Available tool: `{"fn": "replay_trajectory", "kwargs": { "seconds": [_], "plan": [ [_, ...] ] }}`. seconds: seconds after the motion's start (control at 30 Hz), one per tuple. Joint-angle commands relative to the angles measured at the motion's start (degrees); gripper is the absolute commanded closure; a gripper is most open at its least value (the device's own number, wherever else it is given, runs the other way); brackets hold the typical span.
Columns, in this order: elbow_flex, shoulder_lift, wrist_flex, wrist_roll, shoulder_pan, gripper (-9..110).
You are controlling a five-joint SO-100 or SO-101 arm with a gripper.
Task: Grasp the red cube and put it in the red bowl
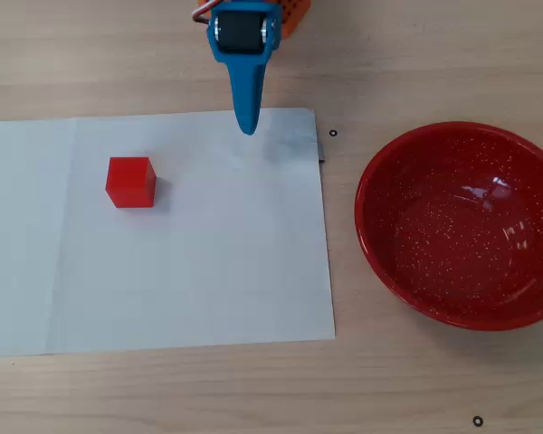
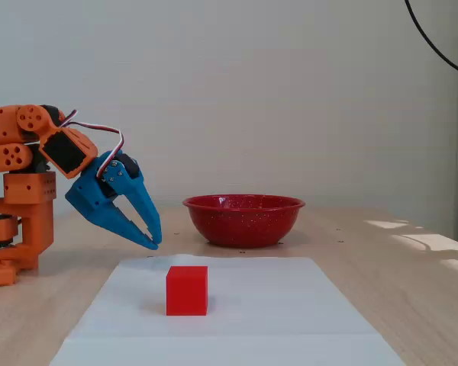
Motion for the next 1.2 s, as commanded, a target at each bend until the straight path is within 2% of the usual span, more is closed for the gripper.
{"fn": "replay_trajectory", "kwargs": {
  "seconds": [0.0, 0.8, 1.17],
  "plan": [
    [0.9, 0.6, 0.0, -0.3, 2.2, 101],
    [0.9, 0.4, -0.3, 1.1, 2.7, 101],
    [-11.4, -13.6, 2.4, 4.7, 1.0, 101]
  ]
}}
